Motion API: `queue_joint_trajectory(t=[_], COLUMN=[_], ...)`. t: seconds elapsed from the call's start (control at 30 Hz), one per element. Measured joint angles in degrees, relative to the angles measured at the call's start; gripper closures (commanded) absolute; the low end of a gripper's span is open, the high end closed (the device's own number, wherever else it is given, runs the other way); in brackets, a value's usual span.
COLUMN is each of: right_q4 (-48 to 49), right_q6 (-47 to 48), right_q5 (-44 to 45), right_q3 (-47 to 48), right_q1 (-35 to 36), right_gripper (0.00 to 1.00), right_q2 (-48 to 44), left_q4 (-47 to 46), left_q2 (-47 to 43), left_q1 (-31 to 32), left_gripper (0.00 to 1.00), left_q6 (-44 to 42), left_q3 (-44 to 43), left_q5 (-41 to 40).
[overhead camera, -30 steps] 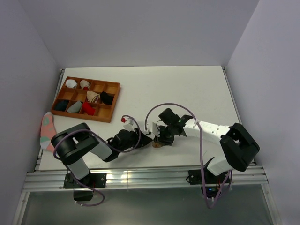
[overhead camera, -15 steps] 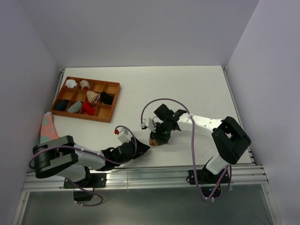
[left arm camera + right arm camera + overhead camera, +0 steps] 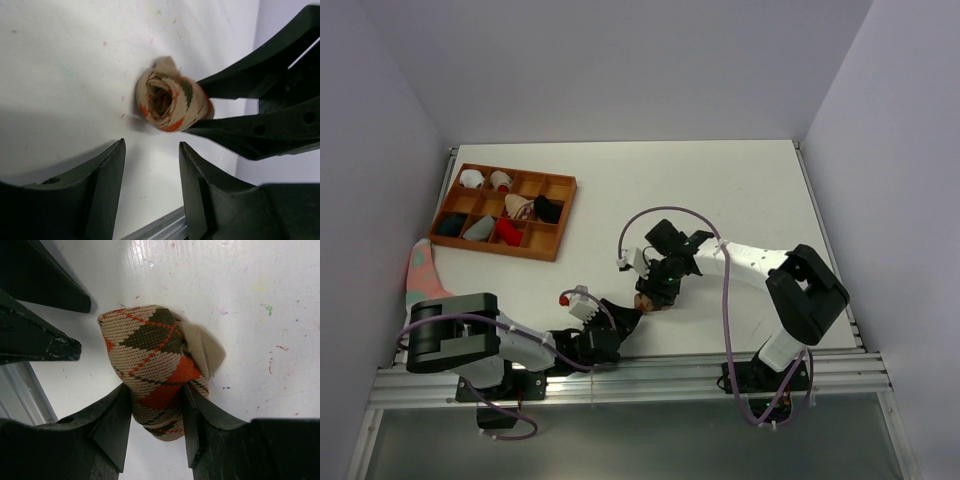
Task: Roll the socks
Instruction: Roll the sock at the center of the board.
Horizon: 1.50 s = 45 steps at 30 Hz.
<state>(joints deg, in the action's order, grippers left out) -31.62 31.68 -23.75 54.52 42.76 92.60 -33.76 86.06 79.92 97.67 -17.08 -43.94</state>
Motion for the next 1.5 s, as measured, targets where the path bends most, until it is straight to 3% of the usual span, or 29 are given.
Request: queue_joint_trajectory(t=[0.6, 1.07, 1.5], right_q4=[-1.2, -4.0, -6.6], right_q6=[-2.4, -5.3, -5.3], right_q5=[-4.3, -7.5, -7.8], right_q3=[2.0, 4.7, 6.6], right_q1=[0.0, -0.4, -0.4], right_gripper=[0.91, 0.92, 0.92], right_q2=[2.2, 4.4, 4.4], left_q4=[-17.1, -28.6, -31.6], left_q2=[12.0, 18.2, 17.8], left_q1=[0.4, -0.2, -4.2], left_gripper=[0.43, 0.41, 0.41], left_q6=[6.5, 11.0, 7.8], left_q3=[0.0, 1.8, 2.2], left_q5=[-7.5, -7.2, -2.0])
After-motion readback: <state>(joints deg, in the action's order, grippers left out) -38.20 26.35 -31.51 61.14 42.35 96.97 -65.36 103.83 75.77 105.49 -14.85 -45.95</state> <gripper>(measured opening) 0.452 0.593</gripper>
